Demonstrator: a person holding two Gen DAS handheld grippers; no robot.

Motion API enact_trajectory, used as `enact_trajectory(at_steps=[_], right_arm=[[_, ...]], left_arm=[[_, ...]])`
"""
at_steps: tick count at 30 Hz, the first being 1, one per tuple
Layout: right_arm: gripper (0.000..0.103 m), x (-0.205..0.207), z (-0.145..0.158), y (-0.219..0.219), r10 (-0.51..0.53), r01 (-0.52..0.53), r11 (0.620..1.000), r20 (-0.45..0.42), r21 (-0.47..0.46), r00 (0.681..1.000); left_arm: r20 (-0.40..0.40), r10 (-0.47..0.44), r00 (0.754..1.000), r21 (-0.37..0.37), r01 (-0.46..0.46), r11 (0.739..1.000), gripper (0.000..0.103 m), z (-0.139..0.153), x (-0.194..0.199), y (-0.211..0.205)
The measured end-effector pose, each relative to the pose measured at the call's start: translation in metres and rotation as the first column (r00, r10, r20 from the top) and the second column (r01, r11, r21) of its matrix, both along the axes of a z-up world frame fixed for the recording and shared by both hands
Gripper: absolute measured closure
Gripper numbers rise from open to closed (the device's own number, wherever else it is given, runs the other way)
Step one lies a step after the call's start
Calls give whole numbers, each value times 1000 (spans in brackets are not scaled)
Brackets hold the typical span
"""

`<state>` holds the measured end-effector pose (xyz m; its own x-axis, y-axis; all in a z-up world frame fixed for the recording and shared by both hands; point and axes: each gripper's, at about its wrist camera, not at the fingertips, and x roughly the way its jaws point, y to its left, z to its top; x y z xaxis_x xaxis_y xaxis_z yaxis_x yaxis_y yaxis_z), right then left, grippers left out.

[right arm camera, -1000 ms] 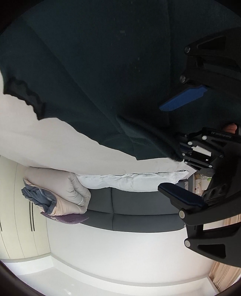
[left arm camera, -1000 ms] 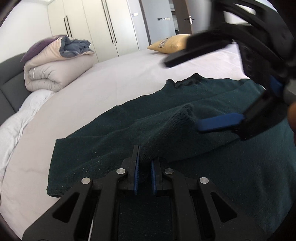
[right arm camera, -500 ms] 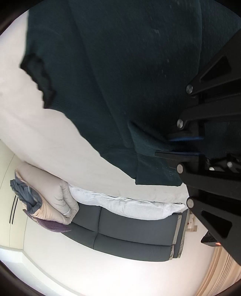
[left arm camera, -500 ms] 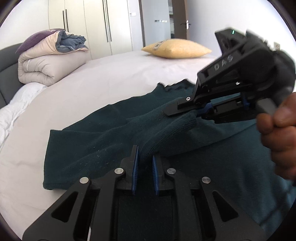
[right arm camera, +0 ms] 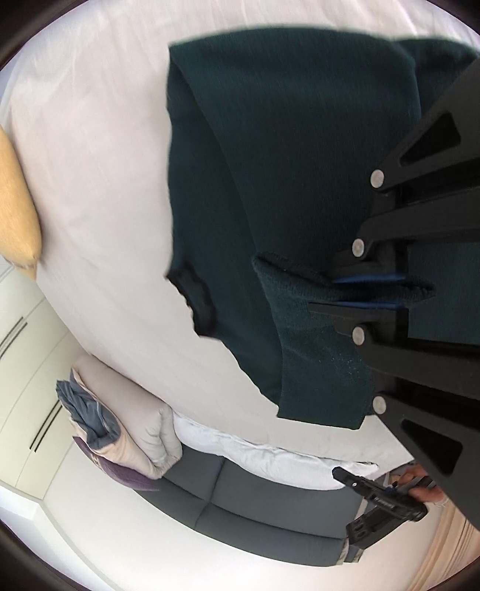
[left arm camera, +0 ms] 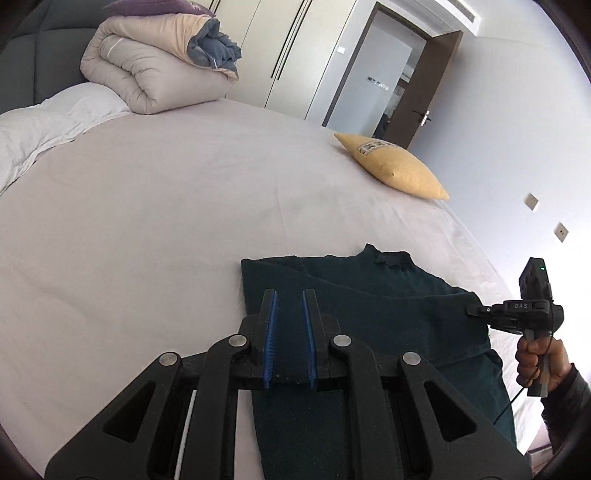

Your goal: Fold small clothes

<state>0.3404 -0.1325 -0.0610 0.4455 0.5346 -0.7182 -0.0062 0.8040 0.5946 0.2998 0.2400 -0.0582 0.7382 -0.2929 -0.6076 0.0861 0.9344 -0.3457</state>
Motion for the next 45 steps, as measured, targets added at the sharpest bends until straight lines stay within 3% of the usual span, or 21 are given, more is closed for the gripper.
enact_trajectory(at_steps=[8, 10, 15, 21, 27, 34, 38, 42, 45], right_arm=[[94, 9, -9, -20, -28, 27, 998, -21, -58, 999], [94, 13, -12, -18, -26, 24, 997, -28, -76, 999], [94, 16, -18, -13, -39, 36, 994, -31, -102, 999], [94, 21, -25, -19, -49, 43, 991, -51, -128, 997], [94, 26, -33, -24, -67, 58, 989, -60, -138, 996], [94, 27, -37, -27, -94, 87, 989, -56, -122, 994], [94, 23, -35, -26, -104, 97, 988, -55, -123, 993], [79, 7, -38, -30, -127, 126, 992, -115, -13, 985], [79, -1, -34, -19, -83, 77, 994, -80, -73, 993]], left_arm=[[-168, -121, 978, 21, 126, 992, 90, -31, 66, -37], [-200, -126, 972, 50, 138, 989, 90, -45, 76, -48], [-253, -113, 961, 42, 128, 991, 90, -71, 89, -57], [-272, -97, 957, 1, 101, 995, 90, -83, 90, -43], [-250, -85, 964, 4, 89, 996, 90, -72, 84, -30], [-204, -137, 969, 48, 150, 988, 90, -60, 78, -54], [-233, -152, 961, 77, 174, 982, 90, -65, 82, -69], [-302, -153, 941, 84, 186, 979, 90, -87, 88, -74], [-301, -155, 941, 44, 176, 983, 90, -91, 87, -69]])
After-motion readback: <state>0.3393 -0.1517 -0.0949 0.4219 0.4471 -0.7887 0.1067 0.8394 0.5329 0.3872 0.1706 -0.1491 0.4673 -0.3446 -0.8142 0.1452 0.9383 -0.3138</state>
